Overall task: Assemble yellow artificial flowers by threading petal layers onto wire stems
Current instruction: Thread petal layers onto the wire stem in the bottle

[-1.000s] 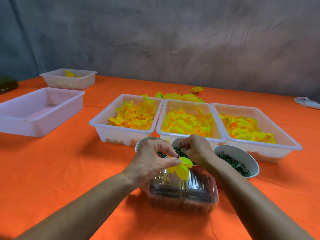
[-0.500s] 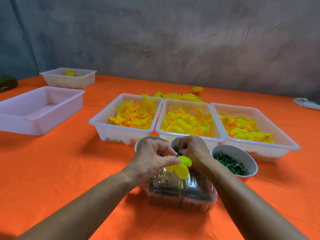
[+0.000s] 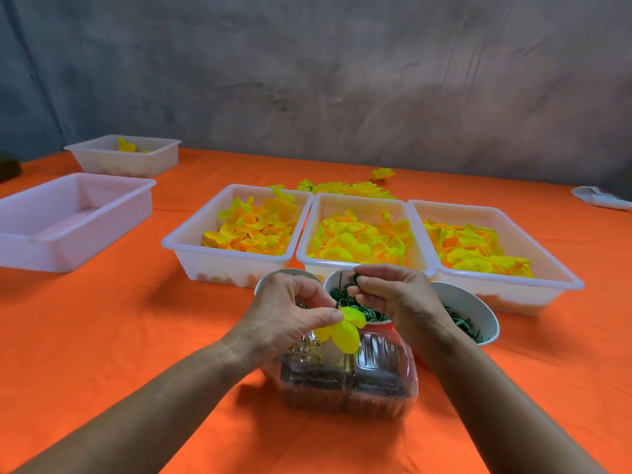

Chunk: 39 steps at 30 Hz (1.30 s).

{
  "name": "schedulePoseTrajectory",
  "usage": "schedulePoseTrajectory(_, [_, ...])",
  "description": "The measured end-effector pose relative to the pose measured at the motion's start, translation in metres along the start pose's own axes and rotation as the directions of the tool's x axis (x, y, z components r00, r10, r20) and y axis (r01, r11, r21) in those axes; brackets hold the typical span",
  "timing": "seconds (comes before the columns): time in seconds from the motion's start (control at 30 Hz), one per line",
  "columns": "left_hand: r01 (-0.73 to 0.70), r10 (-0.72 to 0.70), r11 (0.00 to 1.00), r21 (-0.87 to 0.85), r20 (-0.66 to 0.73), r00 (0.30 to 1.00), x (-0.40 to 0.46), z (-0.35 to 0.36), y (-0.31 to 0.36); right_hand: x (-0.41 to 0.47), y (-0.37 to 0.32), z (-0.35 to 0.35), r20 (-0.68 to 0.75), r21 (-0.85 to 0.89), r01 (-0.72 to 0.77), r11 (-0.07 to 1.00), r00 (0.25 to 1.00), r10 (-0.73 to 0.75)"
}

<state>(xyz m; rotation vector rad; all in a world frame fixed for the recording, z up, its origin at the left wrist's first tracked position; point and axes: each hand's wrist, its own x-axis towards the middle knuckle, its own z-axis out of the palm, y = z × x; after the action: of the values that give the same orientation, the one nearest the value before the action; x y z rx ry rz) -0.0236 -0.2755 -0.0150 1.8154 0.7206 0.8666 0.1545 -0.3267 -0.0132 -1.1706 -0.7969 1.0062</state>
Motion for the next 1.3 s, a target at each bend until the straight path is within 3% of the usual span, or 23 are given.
schedulePoseTrajectory(0.17, [-0.011, 0.011, 1.0, -0.007, -0.011, 1.0, 0.0, 0.0, -0.001, -0.017, -0.009, -0.002, 0.115, 0.141, -0.022, 0.99, 0.993, 0.005])
schedulePoseTrajectory(0.63, [-0.019, 0.02, 0.999, 0.034, -0.018, 1.0, -0.002, 0.002, 0.003, -0.037, -0.025, 0.015, 0.225, -0.029, 0.171, 0.985, 0.961, -0.16])
schedulePoseTrajectory(0.87, [-0.006, 0.006, 1.0, 0.025, -0.002, 1.0, -0.002, 0.002, 0.003, -0.034, -0.023, 0.011, 0.178, -0.031, 0.211, 0.977, 0.963, -0.202])
schedulePoseTrajectory(1.3, [0.004, -0.004, 1.0, 0.028, -0.006, 1.0, 0.0, 0.002, 0.001, -0.023, -0.007, -0.005, 0.019, -0.123, 0.116, 0.986, 0.993, -0.114])
